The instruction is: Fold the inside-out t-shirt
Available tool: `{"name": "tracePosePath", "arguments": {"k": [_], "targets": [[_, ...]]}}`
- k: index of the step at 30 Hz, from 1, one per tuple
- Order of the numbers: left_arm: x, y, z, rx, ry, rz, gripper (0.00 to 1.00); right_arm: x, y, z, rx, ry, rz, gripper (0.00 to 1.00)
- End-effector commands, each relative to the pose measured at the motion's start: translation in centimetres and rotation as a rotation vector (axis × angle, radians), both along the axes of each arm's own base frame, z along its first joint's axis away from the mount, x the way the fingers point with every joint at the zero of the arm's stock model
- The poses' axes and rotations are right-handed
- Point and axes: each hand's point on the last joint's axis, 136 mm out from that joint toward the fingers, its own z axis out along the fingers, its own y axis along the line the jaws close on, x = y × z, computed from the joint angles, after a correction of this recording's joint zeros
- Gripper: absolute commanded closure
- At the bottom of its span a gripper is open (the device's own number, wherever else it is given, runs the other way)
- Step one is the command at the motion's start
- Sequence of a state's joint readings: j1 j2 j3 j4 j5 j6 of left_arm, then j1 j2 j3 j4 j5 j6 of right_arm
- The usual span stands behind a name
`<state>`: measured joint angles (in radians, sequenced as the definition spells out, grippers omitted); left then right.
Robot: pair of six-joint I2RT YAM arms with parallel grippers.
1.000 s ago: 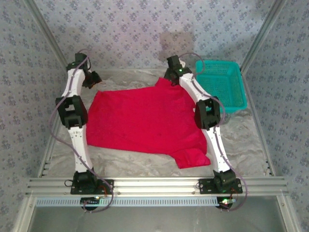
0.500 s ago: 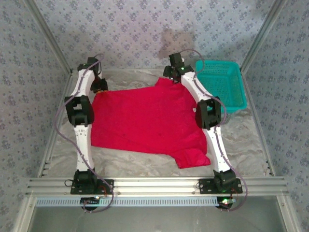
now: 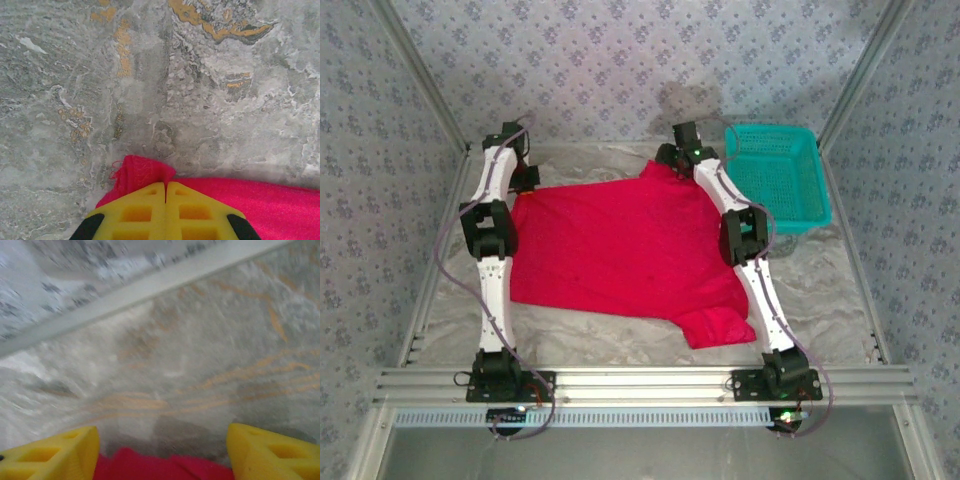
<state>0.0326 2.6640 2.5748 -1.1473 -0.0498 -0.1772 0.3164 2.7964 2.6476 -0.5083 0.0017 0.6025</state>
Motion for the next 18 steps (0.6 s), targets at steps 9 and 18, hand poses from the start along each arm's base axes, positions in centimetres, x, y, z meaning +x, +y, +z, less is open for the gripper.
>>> {"name": "tracePosePath", "arguments": {"k": [9, 18], "targets": [[2.7, 1.6, 9.7, -0.303, -0.266, 0.169, 1.00, 1.8, -3.2, 9.0, 0.028, -0.155, -0.047, 1.00], [5.0, 1.5, 16.5, -0.714, -0.473, 0.240, 1.00, 0.3, -5.1, 21.0, 0.025, -0.349, -0.052, 1.00]]}}
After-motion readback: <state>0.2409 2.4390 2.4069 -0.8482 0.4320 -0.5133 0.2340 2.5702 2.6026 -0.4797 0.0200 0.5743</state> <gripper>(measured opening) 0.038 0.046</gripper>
